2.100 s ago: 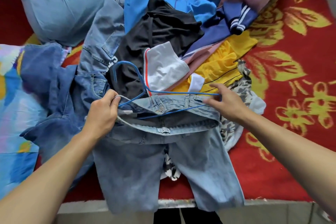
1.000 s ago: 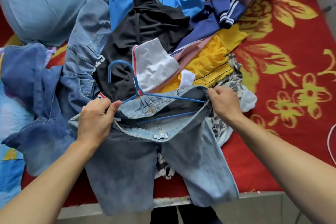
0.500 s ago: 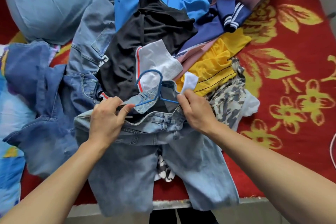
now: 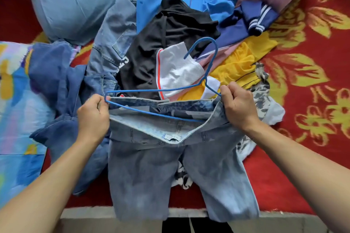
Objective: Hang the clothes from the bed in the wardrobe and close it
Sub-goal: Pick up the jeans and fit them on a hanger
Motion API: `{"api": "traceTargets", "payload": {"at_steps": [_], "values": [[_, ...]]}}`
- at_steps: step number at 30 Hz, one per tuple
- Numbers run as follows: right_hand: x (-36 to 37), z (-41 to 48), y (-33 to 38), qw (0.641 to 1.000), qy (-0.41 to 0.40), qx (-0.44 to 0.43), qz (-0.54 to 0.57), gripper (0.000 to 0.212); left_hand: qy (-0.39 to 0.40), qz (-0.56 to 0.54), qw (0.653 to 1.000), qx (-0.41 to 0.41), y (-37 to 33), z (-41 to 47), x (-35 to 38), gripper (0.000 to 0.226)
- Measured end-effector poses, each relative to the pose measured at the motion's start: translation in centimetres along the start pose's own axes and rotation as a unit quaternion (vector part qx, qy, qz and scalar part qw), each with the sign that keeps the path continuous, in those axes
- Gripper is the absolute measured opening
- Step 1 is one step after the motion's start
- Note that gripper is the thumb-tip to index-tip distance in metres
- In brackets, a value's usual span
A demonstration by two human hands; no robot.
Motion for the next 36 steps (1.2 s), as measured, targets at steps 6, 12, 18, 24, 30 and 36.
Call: {"api": "traceTargets", "payload": {"at_steps": [6,12,18,24,30,36], "values": [[-0.8,-0.7,1.3,0.998,-0.005,-0.060,-0.008,0.036,0.036,-0.029,0.998,-0.050,0.6,2.0,0.0,0.042],[0.1,-1.2,1.5,0.994,-0.001,-0.067,-0.088,0.035,0.046,-0.025,0.999,0.014,-2.4,1.2,0.5,0.034],[1.4,-0.8,2.5,0.999,0.033,-0.036,-0.014,0.042,0.129,-0.032,0.986,0.102,-5.9,-0.4,3.6,0.033],[0.9,-0.9,2.0,0.992,0.105,-0.057,0.030,0.033,0.130,0.090,0.969,0.189,-6.6,-1.9,2.6,0.047],[-1.9,-0.5,-2.7,0.997,0.069,0.010,-0.015,0.024,0.116,0.085,0.979,0.141,-2.2,-0.4,0.9,0.027],[-1.3,-1.6,-2.3,0.997,0.078,0.015,0.006,0.021,0.130,0.100,0.976,0.145,-2.3,-0.6,2.1,0.017]]}}
Point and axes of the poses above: each hand's wrist, its own z-axis towards the middle knuckle, its own x-axis out of the palm, y = z × x, the point moved 9 cm from there along z, towards the middle knuckle, and after that the axes turned 2 degrees about y, right-handed, at the moved point
